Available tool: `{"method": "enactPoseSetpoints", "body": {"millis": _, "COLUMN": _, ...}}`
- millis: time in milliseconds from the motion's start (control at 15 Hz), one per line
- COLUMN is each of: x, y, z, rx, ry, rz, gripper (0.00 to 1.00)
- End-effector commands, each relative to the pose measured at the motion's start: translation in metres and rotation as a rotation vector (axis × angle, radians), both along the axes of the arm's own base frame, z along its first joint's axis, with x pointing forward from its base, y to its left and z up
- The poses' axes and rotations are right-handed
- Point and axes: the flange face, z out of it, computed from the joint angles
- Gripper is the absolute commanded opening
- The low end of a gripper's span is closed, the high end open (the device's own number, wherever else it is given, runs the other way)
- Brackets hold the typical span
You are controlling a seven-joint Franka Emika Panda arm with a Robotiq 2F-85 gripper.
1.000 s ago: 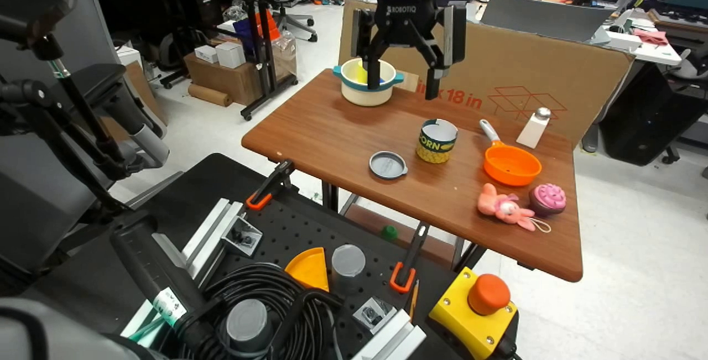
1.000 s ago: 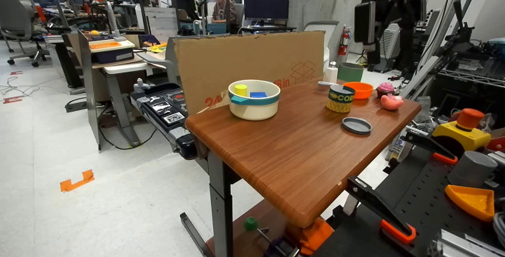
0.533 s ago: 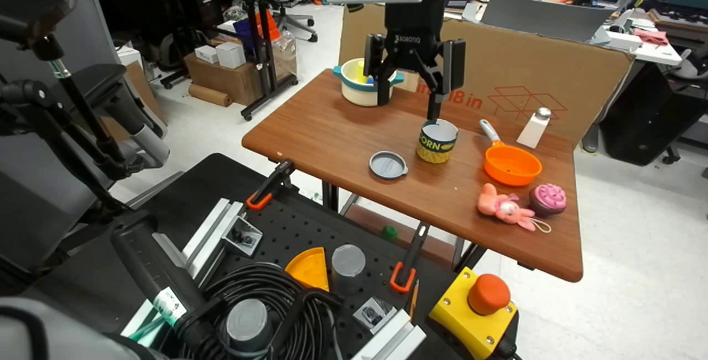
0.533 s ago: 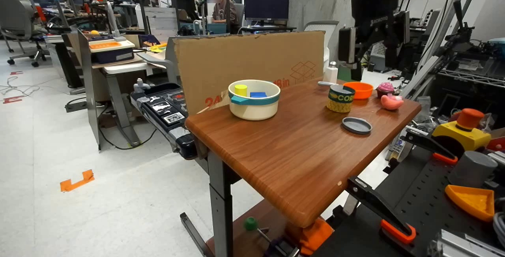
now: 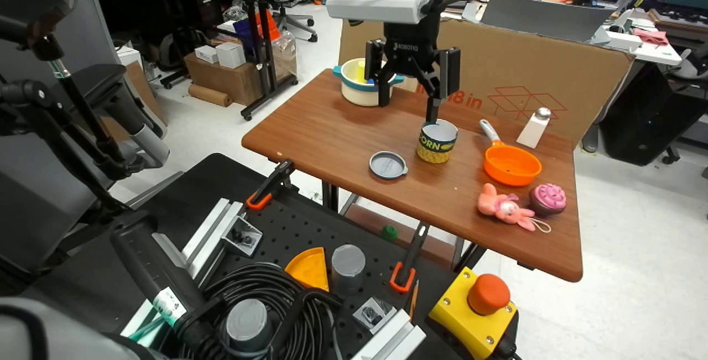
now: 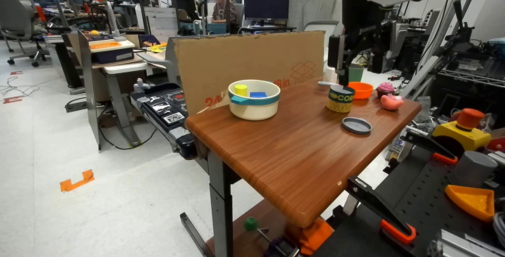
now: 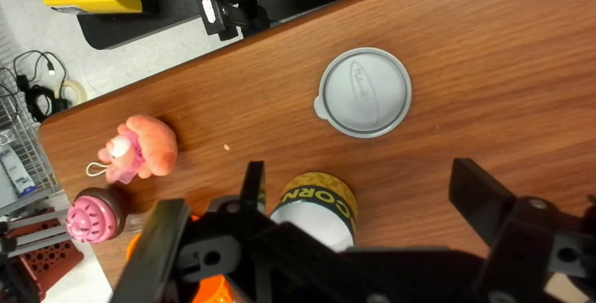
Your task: Pick up the lid from the table and put it on the bottle, then pick up the plush toys and put them on the pan
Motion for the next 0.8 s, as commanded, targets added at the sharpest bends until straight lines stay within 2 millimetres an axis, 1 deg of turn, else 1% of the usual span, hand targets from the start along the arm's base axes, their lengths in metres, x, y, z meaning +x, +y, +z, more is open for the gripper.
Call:
{"method": "enactPoseSetpoints", "body": {"millis": 0, "x": 0.0, "y": 0.004, "z": -0.004, "rx": -0.008, "ry": -0.022, "rz": 0.012, "gripper": 1.0}}
{"method": "enactPoseSetpoints", "body": {"millis": 267, "x": -0.003, "y": 0.017, "z": -0.001, "rx": 0.052, "ry": -0.018, "rz": -0.008, "gripper": 1.0}}
{"method": "enactPoseSetpoints", "body": {"millis": 467, "x": -0.008, "y": 0.025, "z": -0.005, "rx": 0.058, "ry": -0.019, "rz": 0.022, "gripper": 1.0}}
{"method": "enactPoseSetpoints", "body": {"millis": 600, "x": -0.01, "y": 0.025, "z": -0.006, "rx": 0.056, "ry": 0.001, "rz": 0.051, "gripper": 1.0}}
{"method": "enactPoseSetpoints", "body": {"millis": 733, "x": -0.011, "y": 0.021, "z": -0.006, "rx": 0.039, "ry": 0.021, "rz": 0.08, "gripper": 1.0}}
